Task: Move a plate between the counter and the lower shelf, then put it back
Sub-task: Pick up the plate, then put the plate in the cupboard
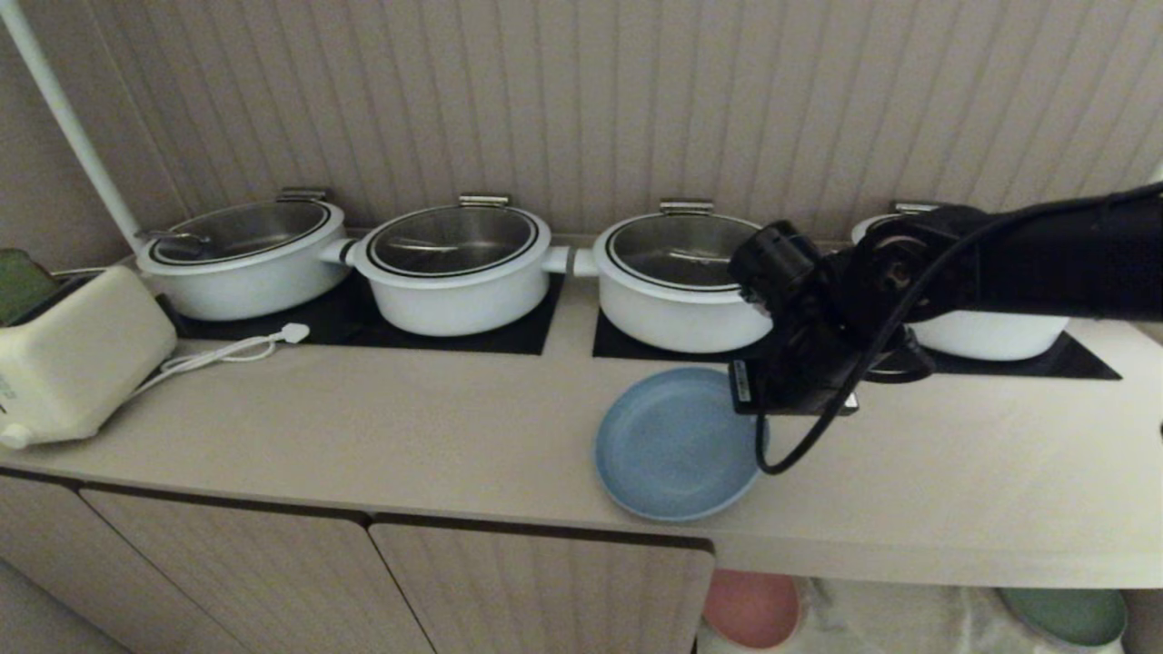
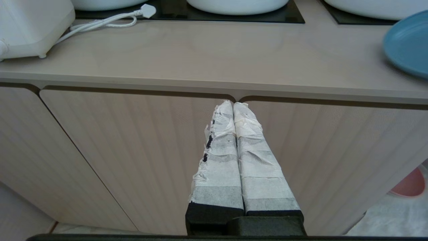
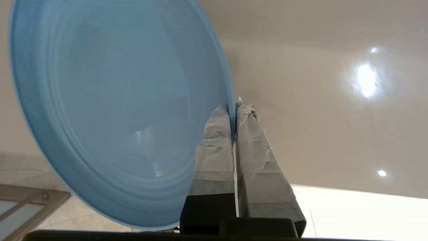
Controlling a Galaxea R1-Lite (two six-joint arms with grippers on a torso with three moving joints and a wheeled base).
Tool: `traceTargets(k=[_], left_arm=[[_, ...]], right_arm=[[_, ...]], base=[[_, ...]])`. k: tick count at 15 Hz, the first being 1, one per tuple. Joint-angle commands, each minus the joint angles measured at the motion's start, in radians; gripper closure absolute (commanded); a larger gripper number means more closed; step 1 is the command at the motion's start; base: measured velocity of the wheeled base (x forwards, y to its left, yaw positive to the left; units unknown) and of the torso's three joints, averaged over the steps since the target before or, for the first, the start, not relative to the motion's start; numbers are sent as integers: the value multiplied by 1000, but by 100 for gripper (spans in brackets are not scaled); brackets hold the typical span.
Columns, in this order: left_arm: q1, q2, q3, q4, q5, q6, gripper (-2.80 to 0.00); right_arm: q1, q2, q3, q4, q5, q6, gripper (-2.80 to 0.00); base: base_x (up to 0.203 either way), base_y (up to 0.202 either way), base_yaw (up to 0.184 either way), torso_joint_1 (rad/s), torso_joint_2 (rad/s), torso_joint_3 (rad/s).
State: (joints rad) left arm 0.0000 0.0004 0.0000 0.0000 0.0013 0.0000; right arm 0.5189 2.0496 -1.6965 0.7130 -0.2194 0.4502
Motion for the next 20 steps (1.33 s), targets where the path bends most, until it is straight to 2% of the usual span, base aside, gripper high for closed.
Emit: traceTargets(k=[1,7,10,12,18,20], left_arm=[[0,0,0,0,0,0,0],[0,0,0,0,0,0,0],[0,0,0,0,0,0,0],[0,0,0,0,0,0,0],[0,0,0,0,0,0,0],[0,0,0,0,0,0,0]], right_arm=[[-4,-57,35,3,-2,1,0],[-39,-166,168,0,3,18,0],[-58,-228,223,2,10,96,0],[-71,-275,269,1,14,119,0],[-111,-458,445,-9,27,125,0],[-146,-519,495,-9,61,124,0]], base=[[0,0,0,0,0,0],[0,0,0,0,0,0],[0,0,0,0,0,0],[0,0,0,0,0,0],[0,0,0,0,0,0],[0,0,0,0,0,0]])
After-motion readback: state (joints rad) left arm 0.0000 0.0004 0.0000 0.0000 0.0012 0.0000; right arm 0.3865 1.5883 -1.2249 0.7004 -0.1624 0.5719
